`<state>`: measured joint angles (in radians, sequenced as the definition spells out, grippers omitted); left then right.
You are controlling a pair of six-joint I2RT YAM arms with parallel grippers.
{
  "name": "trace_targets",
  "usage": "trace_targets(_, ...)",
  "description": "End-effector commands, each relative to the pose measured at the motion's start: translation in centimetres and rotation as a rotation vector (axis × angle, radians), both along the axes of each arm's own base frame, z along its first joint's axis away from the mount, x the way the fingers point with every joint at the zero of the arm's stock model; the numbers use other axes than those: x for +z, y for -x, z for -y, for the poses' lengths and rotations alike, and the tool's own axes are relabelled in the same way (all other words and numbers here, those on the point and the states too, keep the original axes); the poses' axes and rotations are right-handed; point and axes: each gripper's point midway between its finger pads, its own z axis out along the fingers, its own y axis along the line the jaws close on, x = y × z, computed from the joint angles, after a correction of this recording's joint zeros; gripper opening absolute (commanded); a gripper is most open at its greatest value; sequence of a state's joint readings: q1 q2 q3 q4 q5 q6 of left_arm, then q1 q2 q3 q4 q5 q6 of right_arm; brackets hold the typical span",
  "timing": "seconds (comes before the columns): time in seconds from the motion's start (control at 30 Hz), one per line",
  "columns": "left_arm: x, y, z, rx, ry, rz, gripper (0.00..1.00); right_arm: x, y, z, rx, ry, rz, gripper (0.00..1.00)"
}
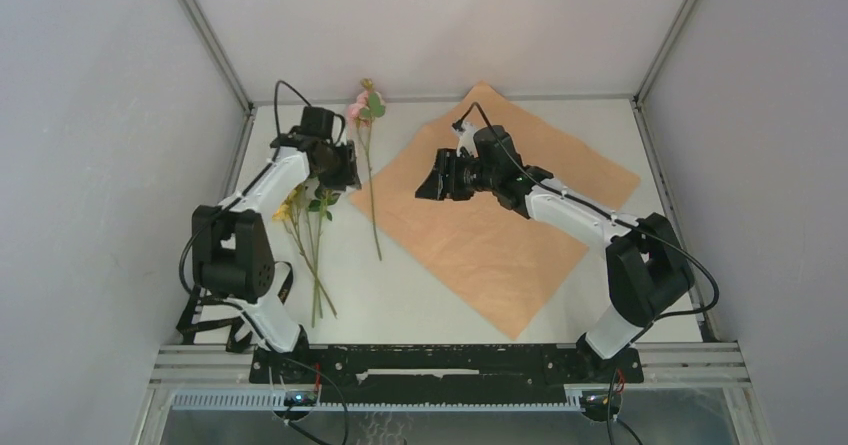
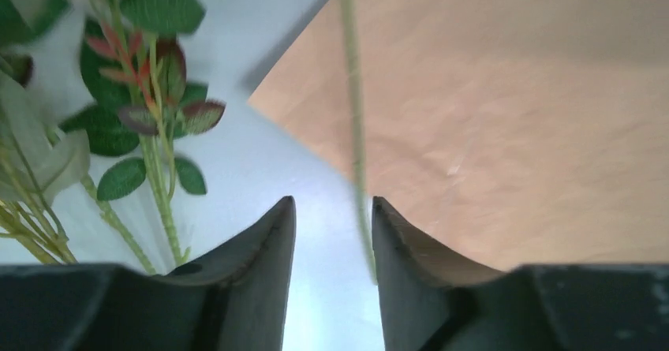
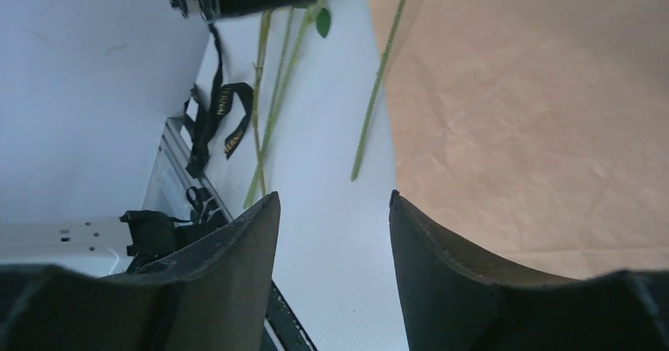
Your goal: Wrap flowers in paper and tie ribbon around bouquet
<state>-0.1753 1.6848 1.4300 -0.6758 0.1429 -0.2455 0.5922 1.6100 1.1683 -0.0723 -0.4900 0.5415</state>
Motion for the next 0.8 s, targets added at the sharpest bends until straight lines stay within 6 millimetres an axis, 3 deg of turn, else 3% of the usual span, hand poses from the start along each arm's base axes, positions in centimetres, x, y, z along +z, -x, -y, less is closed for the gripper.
trace_targets(0.0,-4.1,0.6,-1.3,0.09,-0.08,-0.061,0.54,-0.2,-0.4,-0.1,-0.048,0.042,0.002,0.62)
trace_targets(0.1,-5.5,-1.1,-0.8,0.085,-0.1,-0.062,0.61,-1.3,-0.3,0.0,-0.045,0.083,0.0,0.63)
trace_targets(0.37,-5.8,-7.7,2.3,0.067,-0.043,0.009,0.58,-4.8,0.0,1.5,-0.049,0.212,-0.036,0.63)
trace_targets(0.57,-9.9,-10.1,2.7,0.106,-0.067,-0.078,0.54,-6.2,-0.3,2.0,-0.053,0.236,-0.068,0.63)
trace_targets(0.7,-11.5,-11.0,3.2,0.111,-0.056,-0.117,0.41,-6.5,-0.6,2.2,-0.057,0.229,-0.08,0.63)
trace_targets(0.77,-11.4,-11.2,3.1,0.119,-0.059,-0.12,0.2,-6.6,-0.7,2.4,-0.059,0.227,-0.088,0.63)
